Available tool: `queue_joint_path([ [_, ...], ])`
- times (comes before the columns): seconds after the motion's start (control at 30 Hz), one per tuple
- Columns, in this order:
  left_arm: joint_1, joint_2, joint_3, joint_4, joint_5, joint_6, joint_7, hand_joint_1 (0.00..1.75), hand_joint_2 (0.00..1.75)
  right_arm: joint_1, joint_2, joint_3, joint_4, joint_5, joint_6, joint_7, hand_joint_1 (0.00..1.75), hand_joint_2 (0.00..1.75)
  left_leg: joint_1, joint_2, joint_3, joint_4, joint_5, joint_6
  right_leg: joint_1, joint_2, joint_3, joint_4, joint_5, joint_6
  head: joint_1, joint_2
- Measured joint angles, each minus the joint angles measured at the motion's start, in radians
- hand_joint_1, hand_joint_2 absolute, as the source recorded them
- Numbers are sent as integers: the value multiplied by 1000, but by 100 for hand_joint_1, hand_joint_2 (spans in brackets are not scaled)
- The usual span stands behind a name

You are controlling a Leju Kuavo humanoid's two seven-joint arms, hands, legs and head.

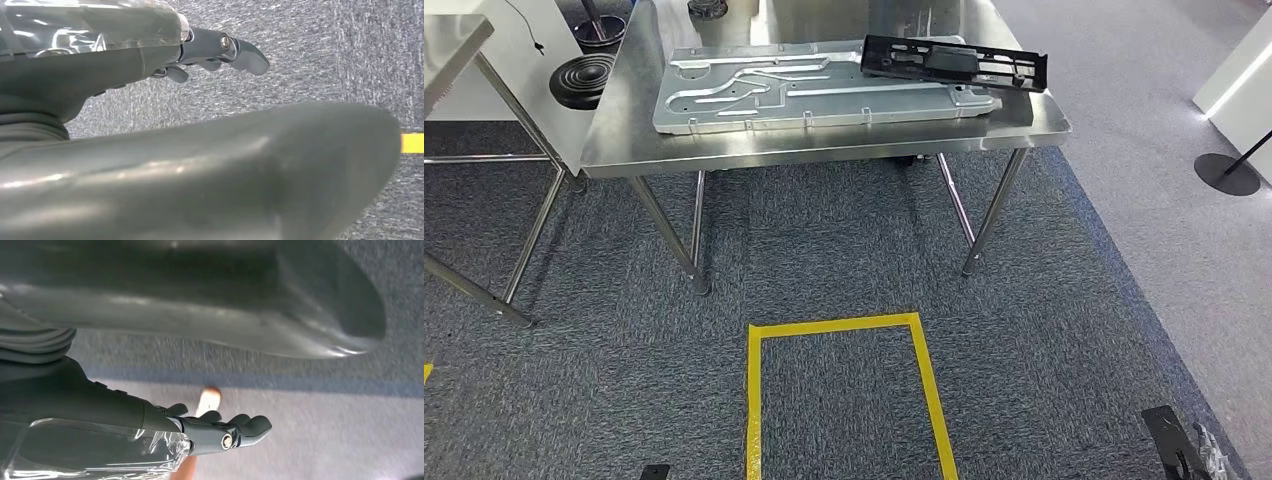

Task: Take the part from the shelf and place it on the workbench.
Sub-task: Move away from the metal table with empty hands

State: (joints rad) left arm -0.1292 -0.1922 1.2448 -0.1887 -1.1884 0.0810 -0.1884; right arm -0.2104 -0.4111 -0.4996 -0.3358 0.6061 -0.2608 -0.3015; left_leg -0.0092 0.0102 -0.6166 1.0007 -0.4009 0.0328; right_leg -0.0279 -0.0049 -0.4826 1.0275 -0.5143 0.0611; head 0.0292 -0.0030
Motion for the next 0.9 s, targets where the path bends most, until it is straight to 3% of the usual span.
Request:
queue_joint_path([
  [0.03,-2,0,-2,0,-1,0,0,0,0,2,7,-3,5,1,3,5,0,0,0,1,-4,3,6,-6,4,0,28,-45,-15,-8,0,0],
  [0.07,-3,0,-4,0,-3,1,1,0,0,4,13,-6,10,2,7,9,0,0,0,1,-6,4,14,-12,9,1,36,-65,-21,-18,0,0],
  [0.13,-2,0,-7,0,-6,2,4,0,0,8,29,-14,20,0,12,15,0,0,4,1,-13,9,14,-26,9,-1,22,-66,-4,-38,0,0],
  [0.17,-1,1,-8,0,-8,3,6,0,0,10,38,-18,24,-1,16,18,0,0,5,-1,-21,26,-11,-31,8,-3,11,-68,7,-48,0,0],
  [0.2,-1,1,-9,0,-10,3,8,0,0,12,48,-22,28,-2,20,19,0,0,7,-2,-33,63,-56,-35,7,-4,-2,-69,20,-55,0,0],
  [0.27,-2,1,-11,0,-15,3,11,0,0,19,71,-28,36,-2,30,23,0,0,9,-4,-61,186,-167,-41,11,-5,-35,-66,45,-63,0,0],
  [0.3,-3,1,-12,0,-16,3,13,0,0,23,83,-31,41,-2,36,26,0,0,9,-4,-69,248,-197,-43,13,-5,-53,-64,58,-64,0,0],
  [0.33,-4,1,-12,0,-18,3,14,0,0,27,96,-34,46,-2,42,30,0,0,10,-4,-67,290,-202,-44,14,-5,-71,-61,69,-64,0,0],
  [0.37,-4,1,-13,0,-19,3,15,0,0,30,109,-37,50,-2,51,36,0,0,10,-4,-50,298,-182,-43,16,-5,-89,-57,80,-63,0,0],
  [0.43,-6,1,-13,0,-22,3,16,0,0,37,134,-43,60,-2,66,48,0,0,9,-5,34,212,-128,-37,17,-4,-121,-46,98,-60,-1,0],
  [0.5,-10,2,-14,0,-26,4,17,0,0,41,163,-47,67,-3,79,60,0,0,6,-7,146,53,-129,-27,21,-3,-143,-35,113,-52,-1,0],
  [0.53,-13,2,-15,0,-29,4,17,0,0,42,177,-50,71,-4,85,65,0,0,4,-8,180,-3,-141,-21,22,-3,-149,-32,122,-47,0,0],
  [0.57,-14,3,-16,0,-31,4,17,0,0,44,192,-52,76,-4,91,72,0,0,3,-8,195,-35,-151,-16,22,-2,-153,-32,132,-41,0,0],
  [0.63,-14,2,-18,0,-33,6,18,0,0,48,216,-54,84,-3,100,84,0,0,4,-5,184,-45,-138,-2,21,0,-158,-36,145,-29,0,0],
  [0.67,-14,2,-19,0,-34,8,19,0,0,51,227,-54,88,-2,103,90,0,0,5,-2,174,-47,-125,6,19,1,-165,-26,130,-23,0,0],
  [0.73,-15,1,-22,0,-37,9,19,0,0,56,244,-55,95,-1,107,96,0,0,8,2,147,-50,-98,18,15,4,-194,53,42,-14,0,0],
  [0.8,-14,0,-24,0,-38,9,19,0,0,57,258,-55,99,0,108,99,0,0,6,3,115,-47,-73,21,13,4,-225,187,-48,-6,0,0],
  [0.83,-14,0,-26,0,-38,9,19,0,0,58,263,-55,101,0,109,99,0,0,5,4,98,-44,-62,20,13,4,-230,239,-61,-4,0,0],
  [0.87,-13,0,-27,0,-38,9,19,0,0,58,267,-55,103,0,110,99,0,0,5,4,81,-39,-51,18,12,4,-219,261,-50,-3,0,0],
  [0.9,-14,0,-28,0,-38,9,19,0,0,58,270,-55,104,0,111,99,0,0,4,4,63,-33,-42,16,12,4,-190,247,-25,-4,0,0],
])
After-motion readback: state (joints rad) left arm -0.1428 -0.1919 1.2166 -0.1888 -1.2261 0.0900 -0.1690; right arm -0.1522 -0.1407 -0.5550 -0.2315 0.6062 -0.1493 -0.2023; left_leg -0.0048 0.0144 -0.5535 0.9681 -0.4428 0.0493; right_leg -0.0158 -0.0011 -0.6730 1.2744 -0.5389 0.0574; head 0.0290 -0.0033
